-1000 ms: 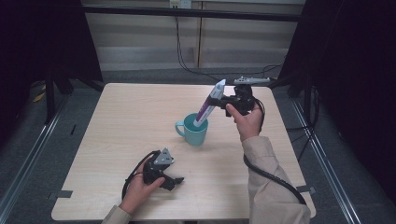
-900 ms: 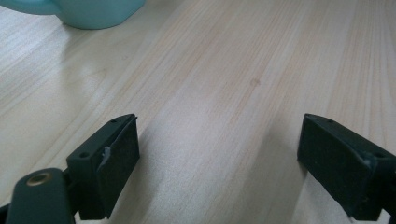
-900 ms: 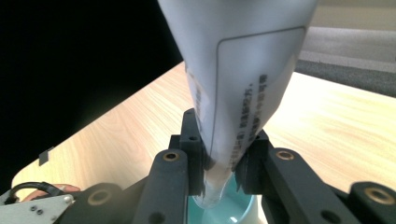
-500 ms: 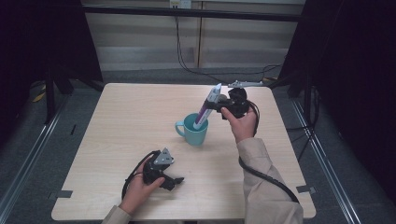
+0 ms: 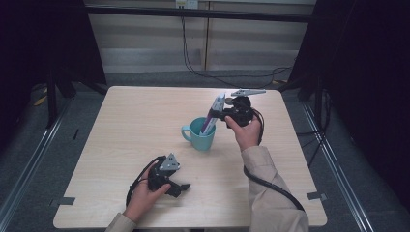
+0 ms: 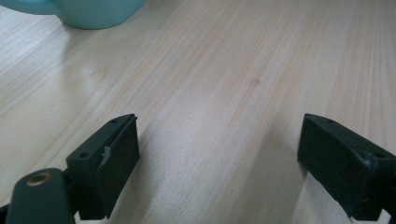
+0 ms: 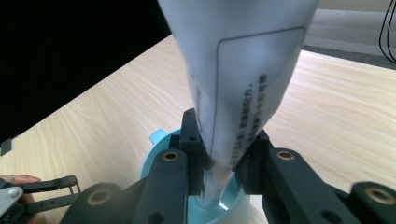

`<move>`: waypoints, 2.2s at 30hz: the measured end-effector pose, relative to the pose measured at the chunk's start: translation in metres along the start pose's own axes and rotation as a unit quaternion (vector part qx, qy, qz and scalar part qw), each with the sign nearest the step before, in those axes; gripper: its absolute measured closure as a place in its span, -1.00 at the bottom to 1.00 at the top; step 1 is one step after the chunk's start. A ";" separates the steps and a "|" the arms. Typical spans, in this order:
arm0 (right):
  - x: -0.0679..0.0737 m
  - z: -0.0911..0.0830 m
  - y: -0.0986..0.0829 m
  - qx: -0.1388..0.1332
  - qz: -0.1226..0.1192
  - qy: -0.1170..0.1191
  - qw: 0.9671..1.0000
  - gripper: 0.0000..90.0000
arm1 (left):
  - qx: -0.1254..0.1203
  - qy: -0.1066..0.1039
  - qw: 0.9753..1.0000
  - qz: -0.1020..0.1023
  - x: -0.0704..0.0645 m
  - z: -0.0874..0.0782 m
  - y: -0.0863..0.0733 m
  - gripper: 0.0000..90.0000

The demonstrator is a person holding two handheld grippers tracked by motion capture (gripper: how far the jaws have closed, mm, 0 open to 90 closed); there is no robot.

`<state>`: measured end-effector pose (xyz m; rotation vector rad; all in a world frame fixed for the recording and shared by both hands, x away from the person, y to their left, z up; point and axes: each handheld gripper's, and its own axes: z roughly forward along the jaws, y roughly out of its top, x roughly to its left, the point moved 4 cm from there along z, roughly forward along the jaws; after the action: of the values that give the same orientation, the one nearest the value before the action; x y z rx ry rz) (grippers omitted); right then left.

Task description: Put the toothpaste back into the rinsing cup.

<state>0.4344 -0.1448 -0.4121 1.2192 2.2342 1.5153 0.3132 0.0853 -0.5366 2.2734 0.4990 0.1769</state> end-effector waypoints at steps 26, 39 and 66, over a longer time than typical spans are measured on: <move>0.002 0.019 -0.021 0.017 0.012 -0.007 1.000 0.67 | -0.001 0.001 1.000 -0.003 0.000 0.000 0.000 -0.73; -0.002 0.022 -0.027 0.015 0.024 -0.004 1.000 0.65 | -0.001 0.001 1.000 -0.002 0.000 0.000 0.000 -0.73; -0.009 0.020 -0.028 0.004 0.027 -0.034 0.999 0.55 | 0.000 0.002 1.000 -0.002 0.000 0.000 -0.001 -0.73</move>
<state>0.4363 -0.1410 -0.4476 1.3240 2.1831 1.4619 0.3128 0.0857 -0.5369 2.2713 0.5053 0.1787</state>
